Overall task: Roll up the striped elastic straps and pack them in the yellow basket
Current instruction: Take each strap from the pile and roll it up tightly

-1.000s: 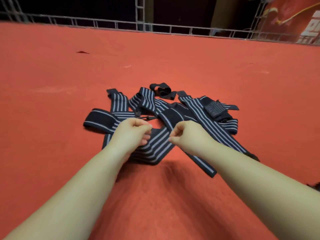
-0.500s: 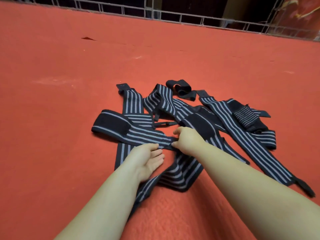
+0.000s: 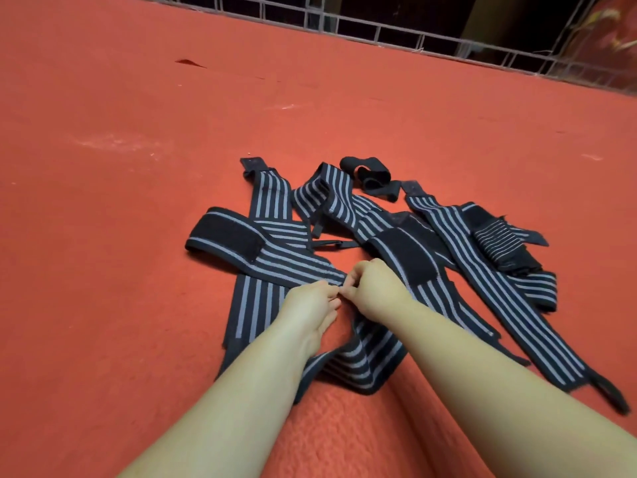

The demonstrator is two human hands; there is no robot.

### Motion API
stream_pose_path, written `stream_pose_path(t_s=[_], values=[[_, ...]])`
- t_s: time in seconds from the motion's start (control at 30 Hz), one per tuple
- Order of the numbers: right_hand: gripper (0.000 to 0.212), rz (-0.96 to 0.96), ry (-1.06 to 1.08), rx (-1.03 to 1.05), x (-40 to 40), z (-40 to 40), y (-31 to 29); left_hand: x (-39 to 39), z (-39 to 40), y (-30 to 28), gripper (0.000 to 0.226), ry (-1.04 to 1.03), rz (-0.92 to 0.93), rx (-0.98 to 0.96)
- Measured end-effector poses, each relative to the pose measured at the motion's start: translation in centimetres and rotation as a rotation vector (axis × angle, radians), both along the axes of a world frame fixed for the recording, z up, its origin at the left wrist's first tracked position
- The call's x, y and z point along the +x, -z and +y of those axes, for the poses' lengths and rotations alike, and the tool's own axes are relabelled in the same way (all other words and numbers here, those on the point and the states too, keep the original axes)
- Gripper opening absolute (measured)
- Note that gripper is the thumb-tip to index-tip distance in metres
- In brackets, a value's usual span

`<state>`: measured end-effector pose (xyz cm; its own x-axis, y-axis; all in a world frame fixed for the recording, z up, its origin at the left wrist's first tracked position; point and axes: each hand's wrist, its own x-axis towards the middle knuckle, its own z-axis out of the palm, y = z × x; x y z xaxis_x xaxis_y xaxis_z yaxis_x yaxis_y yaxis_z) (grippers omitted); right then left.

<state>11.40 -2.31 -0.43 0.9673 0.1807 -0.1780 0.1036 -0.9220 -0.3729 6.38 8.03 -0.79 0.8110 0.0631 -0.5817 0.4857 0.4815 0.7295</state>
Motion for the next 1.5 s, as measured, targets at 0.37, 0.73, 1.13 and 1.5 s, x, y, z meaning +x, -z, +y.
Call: stream_pose_path(t_s=[0.37,0.73,1.13,1.5], values=[[0.006,-0.207,0.068,0.253,0.2,-1.7,-2.7,1.0,-0.7,-2.8,0.008,0.198,0.015,0.351],[0.003,-0.315,0.280,0.302,2.9,-9.6,-2.6,4.8,-8.1,-6.4,0.017,0.342,-0.315,0.289],[0.053,-0.345,0.546,0.301,6.3,-23.1,1.1,11.1,-21.7,-1.5,0.049,0.435,-0.194,0.150],[0.026,-0.412,0.548,0.093,8.4,-24.0,2.9,12.5,-25.8,0.3,0.047,0.416,-0.240,0.134]])
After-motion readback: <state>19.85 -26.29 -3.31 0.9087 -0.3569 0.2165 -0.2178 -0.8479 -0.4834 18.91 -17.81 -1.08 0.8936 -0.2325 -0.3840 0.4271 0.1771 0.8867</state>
